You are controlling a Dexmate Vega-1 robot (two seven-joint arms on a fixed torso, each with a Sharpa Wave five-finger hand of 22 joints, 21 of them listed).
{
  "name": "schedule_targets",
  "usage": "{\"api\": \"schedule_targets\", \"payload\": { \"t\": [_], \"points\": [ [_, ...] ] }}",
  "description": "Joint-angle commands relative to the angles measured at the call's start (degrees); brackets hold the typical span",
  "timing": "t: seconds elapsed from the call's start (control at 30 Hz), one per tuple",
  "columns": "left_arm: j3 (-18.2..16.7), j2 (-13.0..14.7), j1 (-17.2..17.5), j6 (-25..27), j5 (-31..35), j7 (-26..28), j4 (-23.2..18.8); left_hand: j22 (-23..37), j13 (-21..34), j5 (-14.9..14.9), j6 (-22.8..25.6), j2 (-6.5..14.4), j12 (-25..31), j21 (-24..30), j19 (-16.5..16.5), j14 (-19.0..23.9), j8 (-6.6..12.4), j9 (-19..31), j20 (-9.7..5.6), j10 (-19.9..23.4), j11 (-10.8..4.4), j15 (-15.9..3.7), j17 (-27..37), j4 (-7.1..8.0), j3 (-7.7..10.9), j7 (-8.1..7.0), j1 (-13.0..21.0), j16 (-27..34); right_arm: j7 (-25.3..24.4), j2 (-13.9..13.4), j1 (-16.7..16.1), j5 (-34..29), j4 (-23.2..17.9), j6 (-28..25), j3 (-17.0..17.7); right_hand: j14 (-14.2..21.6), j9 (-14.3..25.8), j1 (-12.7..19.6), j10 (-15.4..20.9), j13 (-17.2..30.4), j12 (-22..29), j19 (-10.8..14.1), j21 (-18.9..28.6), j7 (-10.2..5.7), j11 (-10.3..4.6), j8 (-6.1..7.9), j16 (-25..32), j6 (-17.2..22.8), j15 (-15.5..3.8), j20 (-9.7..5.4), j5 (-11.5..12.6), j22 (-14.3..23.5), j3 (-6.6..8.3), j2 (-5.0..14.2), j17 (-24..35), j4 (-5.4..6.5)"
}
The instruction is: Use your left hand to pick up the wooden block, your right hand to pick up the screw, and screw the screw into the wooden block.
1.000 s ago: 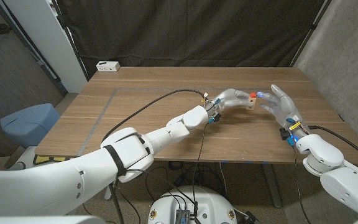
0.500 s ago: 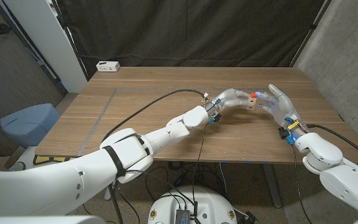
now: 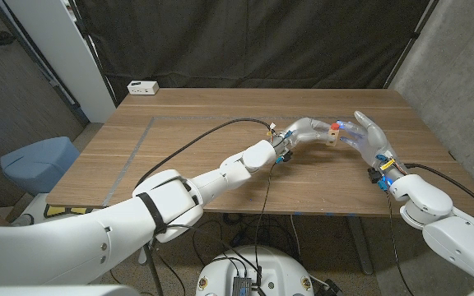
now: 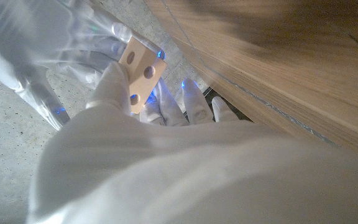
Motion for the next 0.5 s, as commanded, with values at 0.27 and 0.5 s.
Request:
{"api": "schedule_targets", "payload": {
  "t": [0.27,0.5],
  "points": [
    [0.01,-1.32,-1.12,-0.91,-0.83,-0.42,3.33,0.34,0.38,0.53,-0.04,2.46,-0.18,0.14,-0.07,-0.49,0.33,0.3,0.48,-0.3,0.23,-3.78,0.11,3.01,3.67,-0.37,-0.48,-0.08,-0.95,-0.22,0.33,0.1,-0.2,-0.43,-0.31,0.27,0.03,-0.08,1.73,0.08,0.84,-0.09,0.33,0.03,-0.08,1.1,0.31,3.01,0.09,0.02,0.39,0.12,-0.19,0.2,0.09,-0.03],
    [0.16,-1.8,-1.58,-1.01,-1.04,-0.44,4.44,0.34,0.4,0.55,0.01,2.46,-0.14,0.14,-0.08,-0.46,0.4,0.29,0.44,-0.06,0.34,-3.86,0.07,2.99,3.73,-0.43,-0.46,0.0,-0.89,-0.15,0.58,0.33,0.16,-0.39,-0.49,0.48,0.03,0.0,2.8,0.08,1.18,0.03,0.38,0.2,-0.01,1.3,0.42,4.06,-0.01,-0.06,0.42,0.11,-0.16,0.26,0.07,-0.06]
  ]
}}
